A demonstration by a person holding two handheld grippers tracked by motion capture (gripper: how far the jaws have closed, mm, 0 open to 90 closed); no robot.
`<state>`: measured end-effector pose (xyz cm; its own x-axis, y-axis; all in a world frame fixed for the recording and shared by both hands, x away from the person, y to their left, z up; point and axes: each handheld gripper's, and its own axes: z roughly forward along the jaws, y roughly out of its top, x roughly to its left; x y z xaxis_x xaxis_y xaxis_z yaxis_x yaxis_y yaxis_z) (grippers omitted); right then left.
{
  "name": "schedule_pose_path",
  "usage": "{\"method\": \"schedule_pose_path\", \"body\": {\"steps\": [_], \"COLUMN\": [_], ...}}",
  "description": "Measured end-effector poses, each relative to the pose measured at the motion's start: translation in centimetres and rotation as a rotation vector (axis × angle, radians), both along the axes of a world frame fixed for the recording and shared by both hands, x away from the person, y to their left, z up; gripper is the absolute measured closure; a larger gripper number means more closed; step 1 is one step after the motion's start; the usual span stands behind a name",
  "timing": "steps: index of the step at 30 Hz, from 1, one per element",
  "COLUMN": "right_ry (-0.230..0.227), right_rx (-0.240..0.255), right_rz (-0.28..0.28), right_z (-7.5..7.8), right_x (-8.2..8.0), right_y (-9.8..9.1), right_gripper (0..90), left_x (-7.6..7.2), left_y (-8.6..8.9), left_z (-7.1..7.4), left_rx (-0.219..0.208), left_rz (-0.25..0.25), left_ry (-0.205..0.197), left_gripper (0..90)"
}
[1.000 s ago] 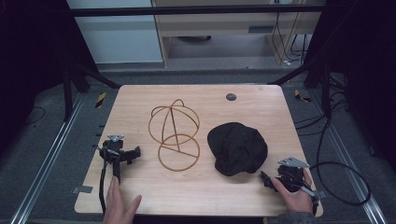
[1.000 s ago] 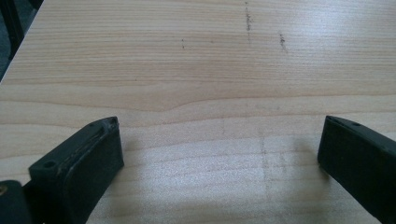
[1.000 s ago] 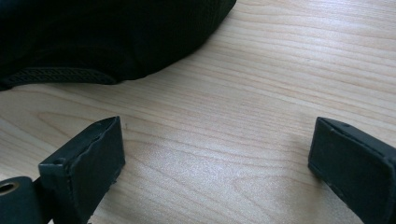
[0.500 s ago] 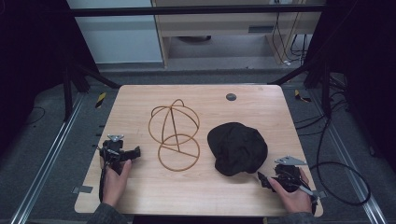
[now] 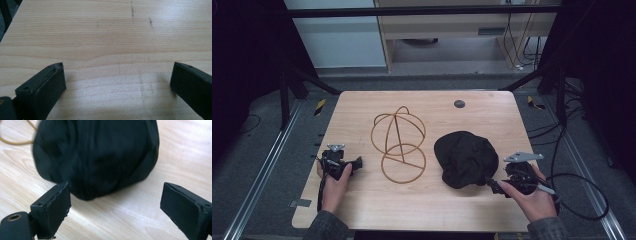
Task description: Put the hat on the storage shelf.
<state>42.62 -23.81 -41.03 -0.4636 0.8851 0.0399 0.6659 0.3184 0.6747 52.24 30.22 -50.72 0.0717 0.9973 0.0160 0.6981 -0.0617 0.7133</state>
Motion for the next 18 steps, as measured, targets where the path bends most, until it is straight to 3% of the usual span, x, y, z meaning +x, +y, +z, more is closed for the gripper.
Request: {"method": "schedule_pose_path", "body": {"steps": [1,6,8,18], "right_ry": [-0.002,-0.011,-0.011,0.04], "right_rx": [0.005,0.011,0.001,-0.013], "right_rz": [0.018,0.051,0.068,0.074], "right_z": [1.0,2.7,3.2,2.2], "right_x": [0.5,1.8,3.1,6.4], "right_y": [0.4,1.7,2.8,4.1], "right_gripper": [9.2,9.0,8.6,8.5], "left_x": [0.0,-0.1,-0.1,-0.1], "left_y": [0.0,-0.1,-0.1,-0.1], "left_z": [0.0,0.0,0.0,0.0], "left_rx": [0.0,0.0,0.0,0.001], "left_rz": [0.001,0.002,0.001,0.0], "left_ry": [0.0,0.0,0.001,0.002], "left_gripper": [0.0,0.0,0.0,0.0]}}
